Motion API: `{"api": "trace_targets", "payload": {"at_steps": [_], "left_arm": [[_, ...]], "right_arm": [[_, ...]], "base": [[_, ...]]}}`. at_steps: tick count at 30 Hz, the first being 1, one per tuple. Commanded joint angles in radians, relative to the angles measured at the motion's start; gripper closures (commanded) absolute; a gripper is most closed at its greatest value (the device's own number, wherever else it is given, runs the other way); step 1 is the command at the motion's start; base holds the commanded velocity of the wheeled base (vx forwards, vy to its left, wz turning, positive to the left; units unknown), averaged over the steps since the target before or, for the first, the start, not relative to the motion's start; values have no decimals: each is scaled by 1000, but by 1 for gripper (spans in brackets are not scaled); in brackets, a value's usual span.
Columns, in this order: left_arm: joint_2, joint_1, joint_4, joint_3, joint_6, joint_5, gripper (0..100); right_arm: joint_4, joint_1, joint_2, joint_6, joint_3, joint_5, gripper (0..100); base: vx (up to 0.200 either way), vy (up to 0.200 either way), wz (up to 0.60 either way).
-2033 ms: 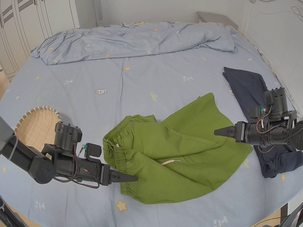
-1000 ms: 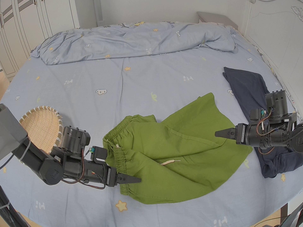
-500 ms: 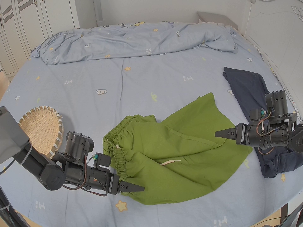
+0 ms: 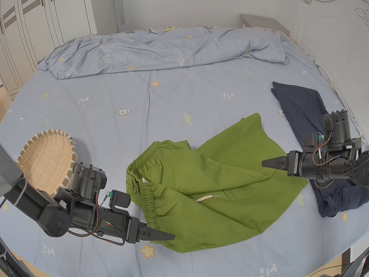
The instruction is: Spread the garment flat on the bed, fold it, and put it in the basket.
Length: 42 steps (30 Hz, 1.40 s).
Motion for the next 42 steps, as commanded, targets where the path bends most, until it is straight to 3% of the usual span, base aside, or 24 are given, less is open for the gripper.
{"api": "trace_targets", "payload": {"at_steps": [1, 2, 3, 15, 22, 26, 31, 38, 42], "left_arm": [[-13, 9, -1, 10, 1, 3, 0], [-12, 10, -1, 12, 2, 3, 0], [-12, 10, -1, 12, 2, 3, 100], [-41, 47, -1, 64, 5, 9, 100], [-155, 130, -1, 154, 32, 74, 100], [-221, 217, 7, 237, 33, 77, 100], [-239, 314, 39, 256, 32, 78, 100], [-242, 343, 93, 233, 32, 78, 100], [-237, 348, 97, 219, 32, 78, 100]], "right_arm": [[-1, 0, 2, 0, 0, 2, 0], [-1, 0, 3, 0, 0, 2, 0], [-1, 0, 3, 0, 0, 2, 0], [1, -1, 9, 0, 2, 2, 0], [7, -9, 11, 1, 16, 8, 0], [9, -88, 26, -2, 30, 17, 0], [12, -199, 58, -3, 26, 155, 0], [6, -276, 98, -19, 59, 223, 0], [4, -340, 161, -89, 72, 272, 0]], "base": [[0, 0, 0], [0, 0, 0], [0, 0, 0], [0, 0, 0], [0, 0, 0], [0, 0, 0], [0, 0, 0], [0, 0, 0], [0, 0, 0]]}}
